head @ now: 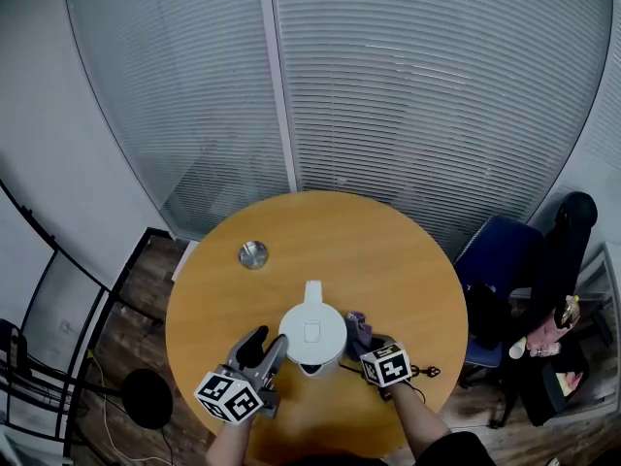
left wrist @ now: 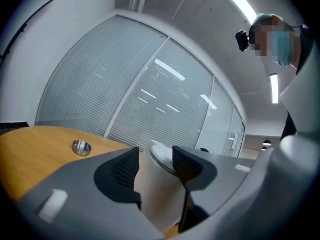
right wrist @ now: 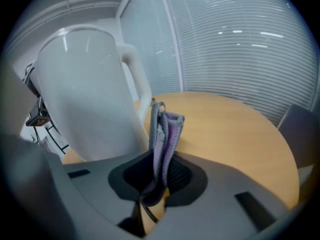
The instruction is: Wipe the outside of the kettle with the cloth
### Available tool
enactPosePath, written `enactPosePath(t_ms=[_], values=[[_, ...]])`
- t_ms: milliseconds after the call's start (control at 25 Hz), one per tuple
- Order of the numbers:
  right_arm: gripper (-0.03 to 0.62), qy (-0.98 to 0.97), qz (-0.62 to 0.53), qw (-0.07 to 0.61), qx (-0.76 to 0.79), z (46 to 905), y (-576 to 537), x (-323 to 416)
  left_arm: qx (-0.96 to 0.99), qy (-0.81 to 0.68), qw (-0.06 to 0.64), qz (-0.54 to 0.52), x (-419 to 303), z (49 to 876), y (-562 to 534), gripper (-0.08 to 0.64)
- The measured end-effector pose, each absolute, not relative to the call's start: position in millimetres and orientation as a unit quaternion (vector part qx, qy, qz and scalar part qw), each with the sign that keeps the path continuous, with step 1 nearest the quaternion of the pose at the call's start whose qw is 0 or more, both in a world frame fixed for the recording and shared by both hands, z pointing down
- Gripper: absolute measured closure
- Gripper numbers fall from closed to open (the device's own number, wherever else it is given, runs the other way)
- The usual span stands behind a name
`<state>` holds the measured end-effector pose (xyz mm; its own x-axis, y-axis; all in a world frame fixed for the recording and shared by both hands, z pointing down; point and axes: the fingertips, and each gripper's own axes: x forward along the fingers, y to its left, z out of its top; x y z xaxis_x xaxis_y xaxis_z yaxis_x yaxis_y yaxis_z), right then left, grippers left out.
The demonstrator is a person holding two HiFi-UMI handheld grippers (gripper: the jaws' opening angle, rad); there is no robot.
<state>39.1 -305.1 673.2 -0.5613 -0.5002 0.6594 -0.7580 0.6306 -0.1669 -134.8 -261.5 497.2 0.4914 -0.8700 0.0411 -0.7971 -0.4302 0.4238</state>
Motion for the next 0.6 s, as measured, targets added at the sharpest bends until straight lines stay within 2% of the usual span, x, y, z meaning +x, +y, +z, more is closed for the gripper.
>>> enactPosePath(t_ms=[600], values=[[0.528,-0.820,0.216,0.133,0.513,565.5,-228.4,74.4,0.866,-0.447,0.199,-0.101,-136.9,494.2,-244.6,0.367]])
